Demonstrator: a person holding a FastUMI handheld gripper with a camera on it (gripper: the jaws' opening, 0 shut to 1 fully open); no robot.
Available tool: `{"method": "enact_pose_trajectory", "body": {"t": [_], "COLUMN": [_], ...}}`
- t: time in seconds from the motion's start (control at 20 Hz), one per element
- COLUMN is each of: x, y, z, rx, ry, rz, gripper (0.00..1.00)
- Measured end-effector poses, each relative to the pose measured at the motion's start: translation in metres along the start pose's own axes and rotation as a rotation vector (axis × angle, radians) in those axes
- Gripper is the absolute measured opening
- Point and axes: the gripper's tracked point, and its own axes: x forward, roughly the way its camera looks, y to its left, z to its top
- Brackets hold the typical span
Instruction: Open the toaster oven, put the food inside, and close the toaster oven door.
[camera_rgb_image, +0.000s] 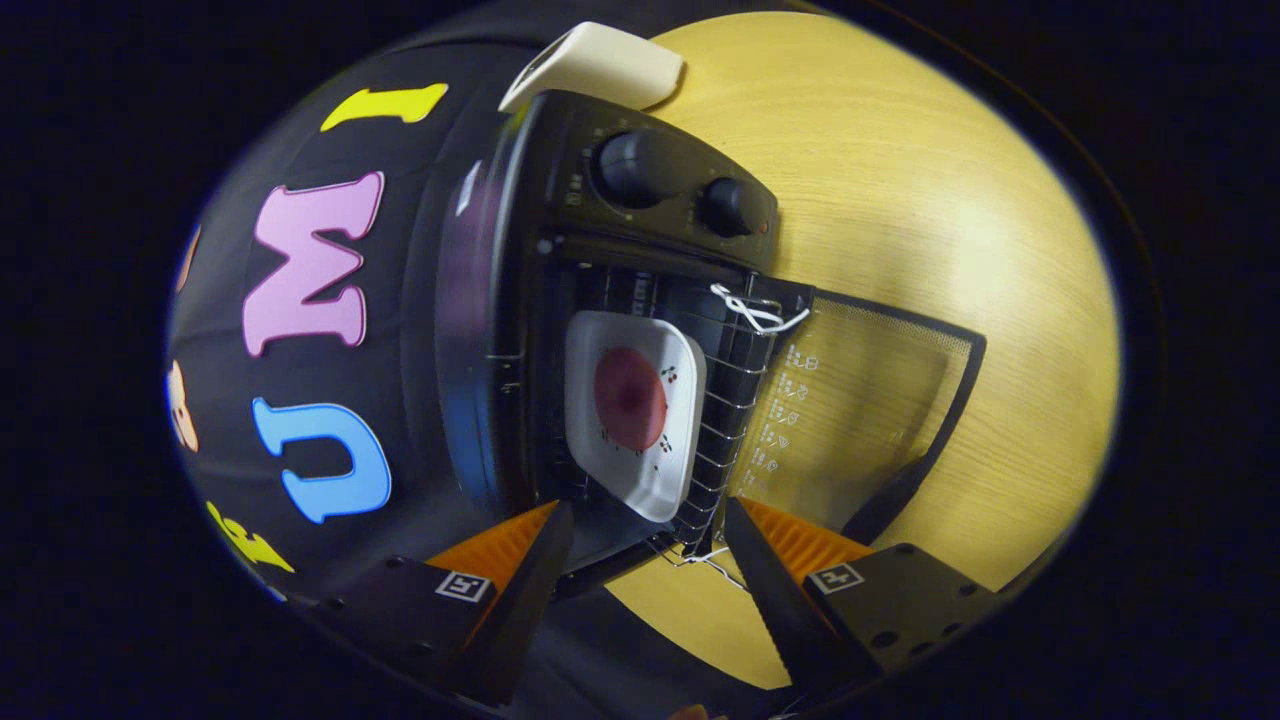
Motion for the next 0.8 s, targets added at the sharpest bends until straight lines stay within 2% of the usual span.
{"method": "enact_pose_trajectory", "body": {"t": [0.15,0.4,0.7,0.8], "x": [-0.024,-0.061,-0.060,-0.051], "y": [-0.008,-0.050,-0.111,-0.132], "z": [-0.004,-0.010,-0.022,-0.032], "rx": [-0.213,-0.758,-1.061,-1.111], "ry": [0.033,0.068,0.085,0.112], "rz": [-0.017,-0.085,-0.166,-0.201], "gripper": [0.99,0.98,0.99,0.99]}}
